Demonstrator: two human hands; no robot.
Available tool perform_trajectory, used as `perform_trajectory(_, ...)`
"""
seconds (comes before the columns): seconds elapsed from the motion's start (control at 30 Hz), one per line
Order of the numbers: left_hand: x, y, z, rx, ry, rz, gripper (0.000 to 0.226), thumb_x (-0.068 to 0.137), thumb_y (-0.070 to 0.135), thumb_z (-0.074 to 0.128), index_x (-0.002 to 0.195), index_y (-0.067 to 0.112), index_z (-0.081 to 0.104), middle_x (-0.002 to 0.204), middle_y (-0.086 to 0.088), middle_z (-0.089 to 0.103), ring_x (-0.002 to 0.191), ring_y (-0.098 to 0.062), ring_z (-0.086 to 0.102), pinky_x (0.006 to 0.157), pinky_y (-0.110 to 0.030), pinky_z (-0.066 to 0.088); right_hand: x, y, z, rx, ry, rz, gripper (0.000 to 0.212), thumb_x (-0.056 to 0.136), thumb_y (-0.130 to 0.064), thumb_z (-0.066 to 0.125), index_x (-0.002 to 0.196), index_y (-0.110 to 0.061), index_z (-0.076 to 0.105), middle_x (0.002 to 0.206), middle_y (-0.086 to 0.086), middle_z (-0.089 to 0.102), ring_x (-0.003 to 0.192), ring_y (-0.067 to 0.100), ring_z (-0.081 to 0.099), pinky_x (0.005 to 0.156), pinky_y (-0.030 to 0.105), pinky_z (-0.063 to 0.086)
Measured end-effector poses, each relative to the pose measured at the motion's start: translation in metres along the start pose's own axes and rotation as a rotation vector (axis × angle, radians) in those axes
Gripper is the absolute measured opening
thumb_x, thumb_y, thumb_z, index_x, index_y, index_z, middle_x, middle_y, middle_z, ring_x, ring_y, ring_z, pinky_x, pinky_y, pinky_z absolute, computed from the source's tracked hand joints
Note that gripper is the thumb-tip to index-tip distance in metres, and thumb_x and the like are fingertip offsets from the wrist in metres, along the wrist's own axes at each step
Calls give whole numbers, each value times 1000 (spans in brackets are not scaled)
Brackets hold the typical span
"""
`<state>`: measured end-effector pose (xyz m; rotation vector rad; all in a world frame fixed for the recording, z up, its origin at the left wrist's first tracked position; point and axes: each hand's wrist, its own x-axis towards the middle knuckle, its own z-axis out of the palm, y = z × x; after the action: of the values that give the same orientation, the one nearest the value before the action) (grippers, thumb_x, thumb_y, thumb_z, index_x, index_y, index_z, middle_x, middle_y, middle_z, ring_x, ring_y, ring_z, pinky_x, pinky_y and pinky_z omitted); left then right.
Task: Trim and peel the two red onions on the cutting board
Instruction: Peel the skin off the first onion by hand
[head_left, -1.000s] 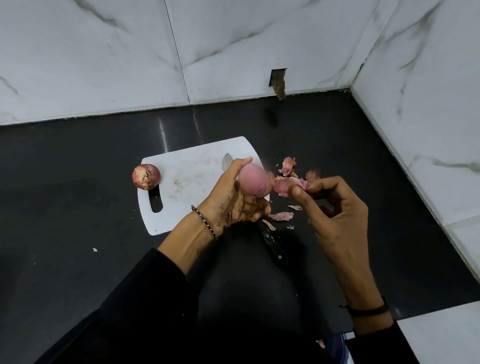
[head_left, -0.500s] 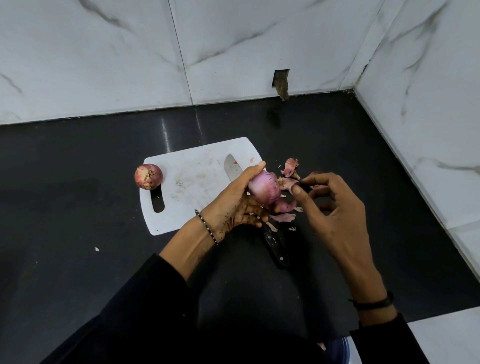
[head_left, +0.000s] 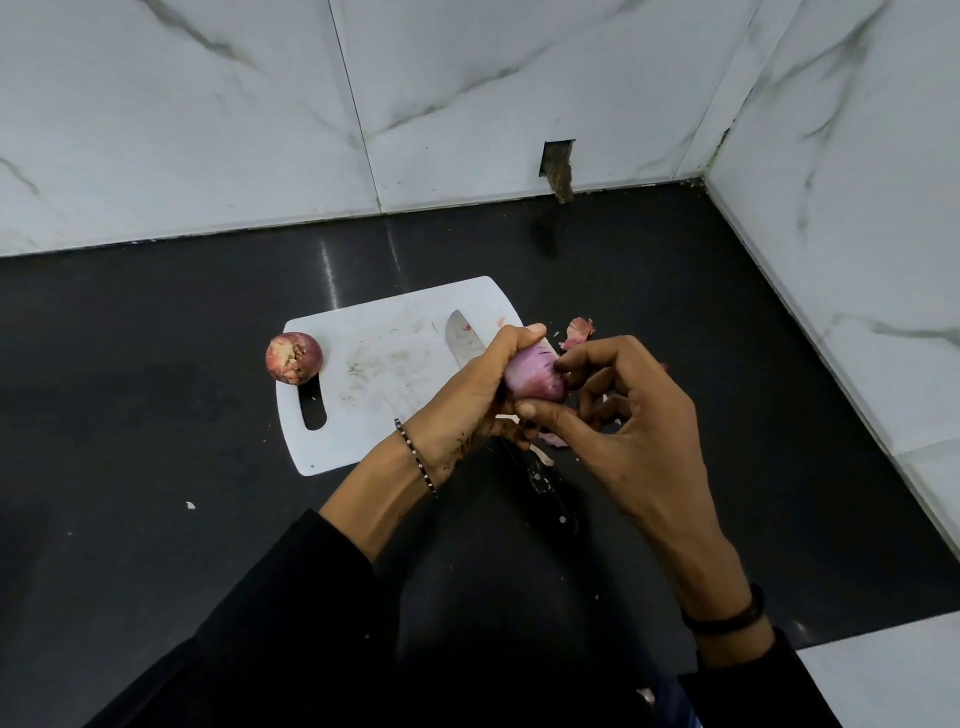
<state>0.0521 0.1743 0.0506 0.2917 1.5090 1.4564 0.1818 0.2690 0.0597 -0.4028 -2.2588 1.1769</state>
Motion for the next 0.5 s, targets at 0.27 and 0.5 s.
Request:
perform_trajectory(0.27, -3, 5, 7, 148, 67, 78, 49, 99, 54, 38, 90, 15, 66, 81, -11, 70, 65, -16, 61, 57, -28, 52, 1, 5, 0, -6, 20, 36, 36, 76, -34, 84, 101, -32, 59, 94, -12, 60, 75, 11, 58, 63, 19, 49)
perform_trajectory(0.5, -1, 4, 14, 189, 56, 71, 56, 100, 58, 32, 84, 18, 68, 60, 1, 61, 59, -10, 59, 55, -24, 50, -7, 11, 7, -110, 48, 28, 23, 85, -20, 77, 87, -33, 59, 90, -16, 57, 79, 7, 58, 63, 23, 50)
